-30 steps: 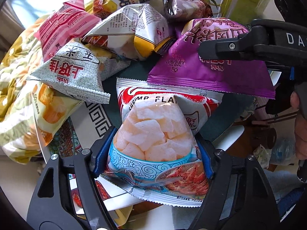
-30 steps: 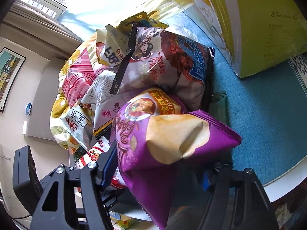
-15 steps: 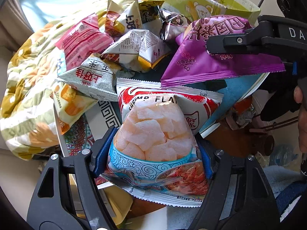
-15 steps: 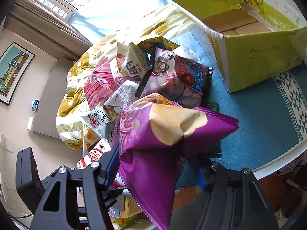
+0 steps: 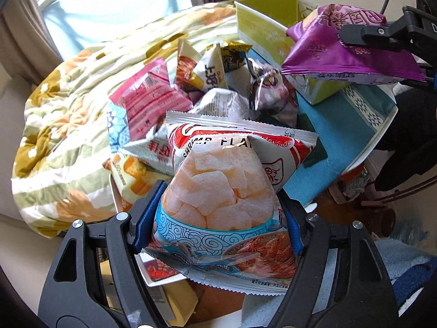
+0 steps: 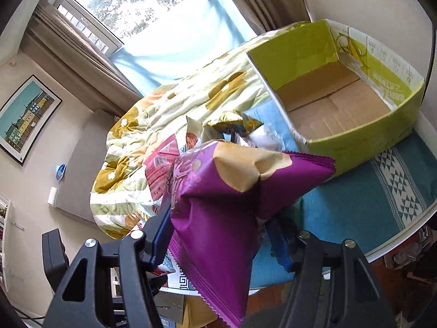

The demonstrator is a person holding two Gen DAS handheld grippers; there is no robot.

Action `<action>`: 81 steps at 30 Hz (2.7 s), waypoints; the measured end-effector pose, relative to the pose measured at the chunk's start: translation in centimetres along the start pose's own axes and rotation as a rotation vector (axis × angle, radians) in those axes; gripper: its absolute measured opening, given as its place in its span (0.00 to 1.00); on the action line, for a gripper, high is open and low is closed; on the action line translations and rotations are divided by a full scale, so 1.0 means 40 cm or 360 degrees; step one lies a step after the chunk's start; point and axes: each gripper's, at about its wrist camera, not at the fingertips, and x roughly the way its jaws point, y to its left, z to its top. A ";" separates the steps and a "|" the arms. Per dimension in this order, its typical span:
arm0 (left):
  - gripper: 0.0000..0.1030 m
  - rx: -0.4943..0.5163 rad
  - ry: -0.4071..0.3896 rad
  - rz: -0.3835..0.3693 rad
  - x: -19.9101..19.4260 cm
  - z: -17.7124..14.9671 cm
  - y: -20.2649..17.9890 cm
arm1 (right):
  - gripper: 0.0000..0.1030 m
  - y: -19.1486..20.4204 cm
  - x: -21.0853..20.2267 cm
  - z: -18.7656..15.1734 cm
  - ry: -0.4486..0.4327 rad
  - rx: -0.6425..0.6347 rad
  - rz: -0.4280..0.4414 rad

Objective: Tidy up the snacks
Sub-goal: 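Carry both bags into the yellow box and open both tools, then withdraw both tools from the box back toward the snack pile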

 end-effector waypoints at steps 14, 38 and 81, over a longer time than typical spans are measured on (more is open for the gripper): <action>0.70 -0.0161 -0.0209 0.0070 0.037 0.463 -0.088 | 0.57 -0.133 -0.107 0.351 -0.0224 -0.0377 -0.0186; 0.99 -0.0329 -0.0004 0.0048 0.392 0.885 -0.319 | 0.57 -0.475 0.076 0.651 0.0090 -0.0616 -0.0230; 0.99 -0.0496 -0.0080 0.0163 0.190 0.717 -0.280 | 0.97 -0.434 0.069 0.667 0.0004 -0.0610 -0.0233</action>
